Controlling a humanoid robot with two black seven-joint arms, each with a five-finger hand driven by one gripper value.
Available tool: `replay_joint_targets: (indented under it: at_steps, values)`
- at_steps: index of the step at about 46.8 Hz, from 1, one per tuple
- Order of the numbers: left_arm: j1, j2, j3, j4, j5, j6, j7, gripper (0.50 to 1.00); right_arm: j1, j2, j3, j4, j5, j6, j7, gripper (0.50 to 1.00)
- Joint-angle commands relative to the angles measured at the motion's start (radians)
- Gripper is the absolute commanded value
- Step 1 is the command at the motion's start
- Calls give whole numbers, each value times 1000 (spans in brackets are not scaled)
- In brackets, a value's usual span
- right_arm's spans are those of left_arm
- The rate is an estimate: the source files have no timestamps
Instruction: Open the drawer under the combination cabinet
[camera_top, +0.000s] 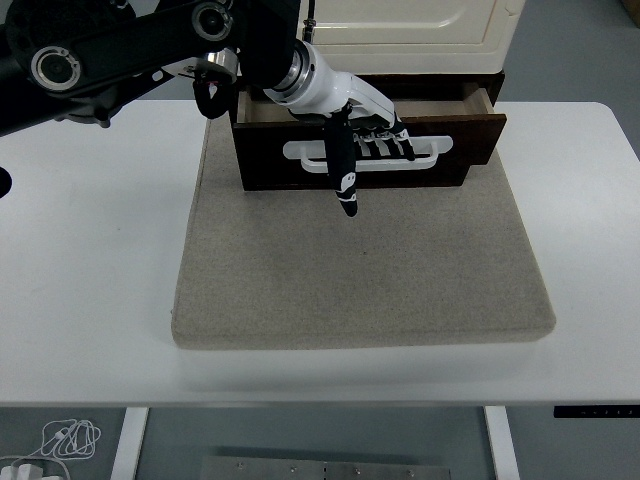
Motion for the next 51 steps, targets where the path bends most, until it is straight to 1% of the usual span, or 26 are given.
replay_joint_targets:
  at_steps: [1, 18, 51]
  values:
    - [-3, -1, 1, -7, -4, -5, 0, 1000, 1, 0, 0, 0, 0, 0, 0, 926]
    - [-16, 1, 1, -21, -29, -25, 1, 1000, -1, 0, 0, 0, 0, 0, 0, 926]
    - [-22, 7, 0, -23, -52, -26, 1, 1000, -1, 0, 0, 0, 0, 0, 0, 926]
